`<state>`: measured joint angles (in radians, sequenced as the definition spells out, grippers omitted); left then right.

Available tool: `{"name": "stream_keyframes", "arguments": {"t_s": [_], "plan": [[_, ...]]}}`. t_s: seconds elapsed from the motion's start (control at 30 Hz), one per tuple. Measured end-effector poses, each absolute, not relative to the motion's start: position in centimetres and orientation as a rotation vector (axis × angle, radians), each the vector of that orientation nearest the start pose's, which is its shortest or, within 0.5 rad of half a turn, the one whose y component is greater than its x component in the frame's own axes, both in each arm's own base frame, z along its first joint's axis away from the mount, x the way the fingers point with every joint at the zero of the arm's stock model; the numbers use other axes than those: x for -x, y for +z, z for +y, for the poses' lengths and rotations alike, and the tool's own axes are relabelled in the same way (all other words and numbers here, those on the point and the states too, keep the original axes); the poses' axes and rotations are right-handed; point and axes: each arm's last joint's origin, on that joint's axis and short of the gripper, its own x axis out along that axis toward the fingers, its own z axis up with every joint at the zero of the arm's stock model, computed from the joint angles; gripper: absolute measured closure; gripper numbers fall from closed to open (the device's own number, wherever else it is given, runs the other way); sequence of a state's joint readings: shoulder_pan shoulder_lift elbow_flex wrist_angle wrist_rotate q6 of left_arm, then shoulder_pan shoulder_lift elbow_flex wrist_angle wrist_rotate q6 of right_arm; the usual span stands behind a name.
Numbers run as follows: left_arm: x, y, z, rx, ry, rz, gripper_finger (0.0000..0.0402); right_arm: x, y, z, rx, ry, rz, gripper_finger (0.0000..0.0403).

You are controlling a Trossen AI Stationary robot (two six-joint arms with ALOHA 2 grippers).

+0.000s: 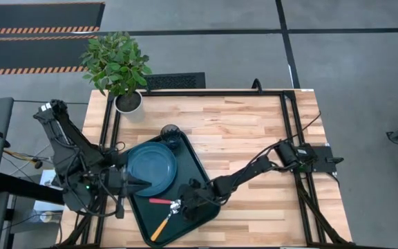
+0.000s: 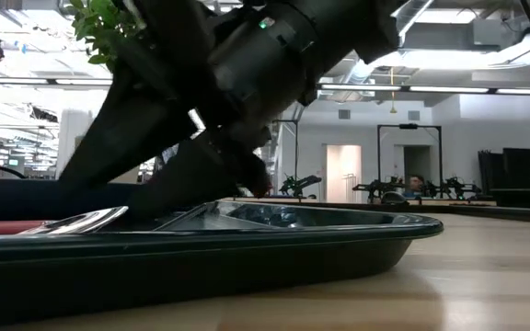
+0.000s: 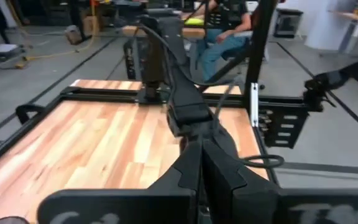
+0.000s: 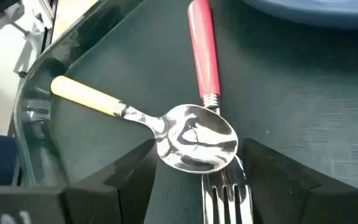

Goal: Pick and place plate/cup/fork/spoon on tray
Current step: Put the yellow spoon on the black tray on the right of the pink fork

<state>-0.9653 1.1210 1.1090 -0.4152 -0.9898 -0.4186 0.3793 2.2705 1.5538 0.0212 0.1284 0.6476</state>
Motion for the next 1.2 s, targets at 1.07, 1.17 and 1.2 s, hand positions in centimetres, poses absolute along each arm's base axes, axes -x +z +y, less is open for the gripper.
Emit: {"name": "stream_keyframes", "arguments": {"t_s": [1.07,1.17,1.2], "plan": [[-14.9,36.2,-17.6,0.040,0.006,0.253,0.0401,-45.7,12.6,17.4,-0.520,-0.028,0.725,0.0377],[-15.0,36.3,-17.6,0.040,0.007,0.253,0.0401,-45.5,13.5,17.5,-0.528,-0.033,0.734,0.0387],[-15.0,36.3,-17.6,0.040,0.007,0.253,0.0401,-45.3,13.9,17.6,-0.537,-0.040,0.742,0.0393]]}}
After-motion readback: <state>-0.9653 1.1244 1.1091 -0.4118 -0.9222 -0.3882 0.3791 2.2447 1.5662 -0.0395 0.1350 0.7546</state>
